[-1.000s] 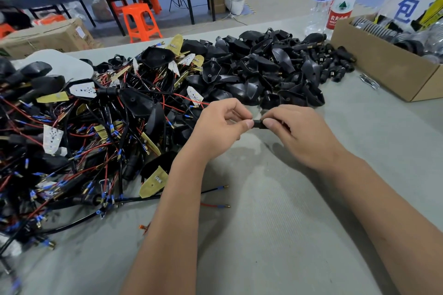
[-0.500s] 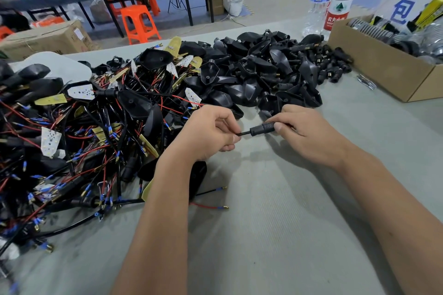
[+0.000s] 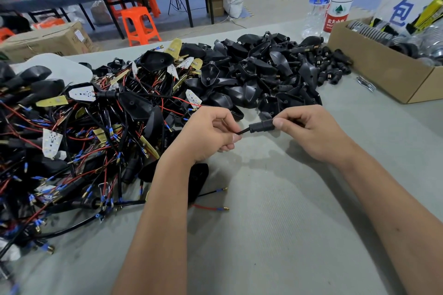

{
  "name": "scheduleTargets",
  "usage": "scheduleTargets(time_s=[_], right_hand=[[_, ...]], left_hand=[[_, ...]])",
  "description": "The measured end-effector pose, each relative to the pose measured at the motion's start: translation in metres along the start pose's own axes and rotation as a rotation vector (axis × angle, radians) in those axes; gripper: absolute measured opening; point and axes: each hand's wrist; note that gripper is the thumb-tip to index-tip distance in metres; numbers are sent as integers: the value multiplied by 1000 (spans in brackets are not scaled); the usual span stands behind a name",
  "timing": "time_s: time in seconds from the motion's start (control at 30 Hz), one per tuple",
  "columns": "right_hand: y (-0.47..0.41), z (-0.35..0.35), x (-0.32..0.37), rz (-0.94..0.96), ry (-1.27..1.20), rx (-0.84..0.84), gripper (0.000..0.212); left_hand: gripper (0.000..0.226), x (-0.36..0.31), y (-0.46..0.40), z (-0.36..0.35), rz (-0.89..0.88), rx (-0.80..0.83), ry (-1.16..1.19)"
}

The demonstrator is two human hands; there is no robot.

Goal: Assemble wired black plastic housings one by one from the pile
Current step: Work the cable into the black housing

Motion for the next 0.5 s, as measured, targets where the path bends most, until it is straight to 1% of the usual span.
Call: scheduleTargets(time_s=[0.2,0.33,0.43,0.5], right_hand=[[2,2,-3,20,-90,17,16],[1,0,0,10,-152,104,9],[1,-2,1,-7,-173,62,14],[1,-2,2,-15,-172,50,14]], left_hand=[[15,-10,7,7,39,30,69],[8,-11,4,2,37,-53,-28],[7,-13,3,-7,13,-88,-37],[9,-15,3,-8,8,-94,-54]])
Point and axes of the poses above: each hand's wrist, its own y-axis away from the middle knuckle, its own z-axis out of the back of the hand, x = y × z, and after that the axes turned 11 degrees about y, right-handed
